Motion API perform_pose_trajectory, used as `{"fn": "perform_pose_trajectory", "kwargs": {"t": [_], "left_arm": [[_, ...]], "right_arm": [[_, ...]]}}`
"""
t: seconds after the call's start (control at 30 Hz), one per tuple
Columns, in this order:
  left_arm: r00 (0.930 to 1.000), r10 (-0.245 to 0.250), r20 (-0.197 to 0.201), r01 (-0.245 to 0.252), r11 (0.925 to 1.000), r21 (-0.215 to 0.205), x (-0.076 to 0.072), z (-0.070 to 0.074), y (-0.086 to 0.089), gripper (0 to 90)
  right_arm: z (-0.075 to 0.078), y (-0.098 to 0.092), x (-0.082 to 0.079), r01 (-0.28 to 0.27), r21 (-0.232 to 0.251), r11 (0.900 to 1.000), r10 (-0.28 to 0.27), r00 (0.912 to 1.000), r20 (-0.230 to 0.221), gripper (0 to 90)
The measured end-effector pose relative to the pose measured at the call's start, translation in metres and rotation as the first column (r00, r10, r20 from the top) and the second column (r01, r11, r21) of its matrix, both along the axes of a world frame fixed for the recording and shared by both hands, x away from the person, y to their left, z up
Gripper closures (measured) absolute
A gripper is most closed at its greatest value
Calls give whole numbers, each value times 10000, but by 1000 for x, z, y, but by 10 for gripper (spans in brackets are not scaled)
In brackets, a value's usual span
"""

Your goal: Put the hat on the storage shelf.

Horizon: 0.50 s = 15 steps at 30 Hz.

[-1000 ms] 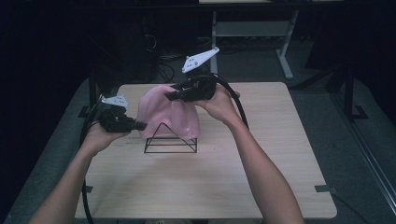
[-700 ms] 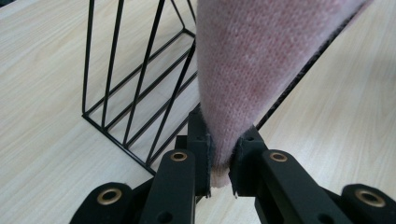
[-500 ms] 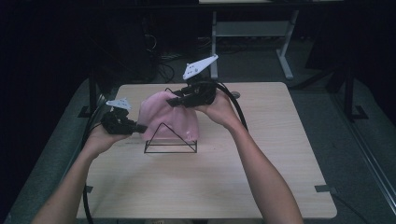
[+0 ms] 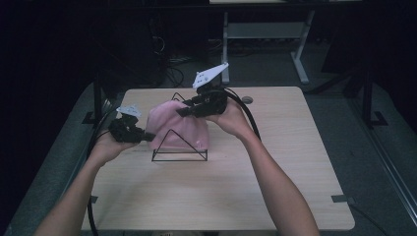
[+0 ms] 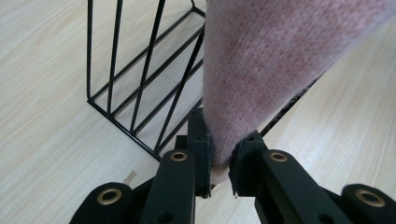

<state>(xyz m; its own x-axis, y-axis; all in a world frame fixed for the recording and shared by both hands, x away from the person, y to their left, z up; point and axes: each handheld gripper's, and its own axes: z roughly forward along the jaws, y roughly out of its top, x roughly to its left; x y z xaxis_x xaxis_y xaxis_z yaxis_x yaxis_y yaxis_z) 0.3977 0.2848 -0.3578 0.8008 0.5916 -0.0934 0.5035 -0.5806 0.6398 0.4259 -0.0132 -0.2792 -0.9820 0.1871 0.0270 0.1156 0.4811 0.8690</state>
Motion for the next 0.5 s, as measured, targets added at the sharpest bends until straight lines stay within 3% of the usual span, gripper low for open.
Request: {"fn": "perform_pose_trajectory", "kwargs": {"t": [0.3,0.37,0.5], "left_arm": [[9997,128,-227,-130,9999,-78,-1,-12,5,800],[9995,72,-297,-68,9999,140,0,-14,4,800],[9993,64,-356,-57,9998,194,0,-18,3,800]], "right_arm": [[-11,2,1,66,-193,9998,-71,9995,-304,702],[-14,3,1,65,-198,9998,-72,9992,-385,702],[-19,4,1,51,-207,9998,-62,9986,-517,703]]}}
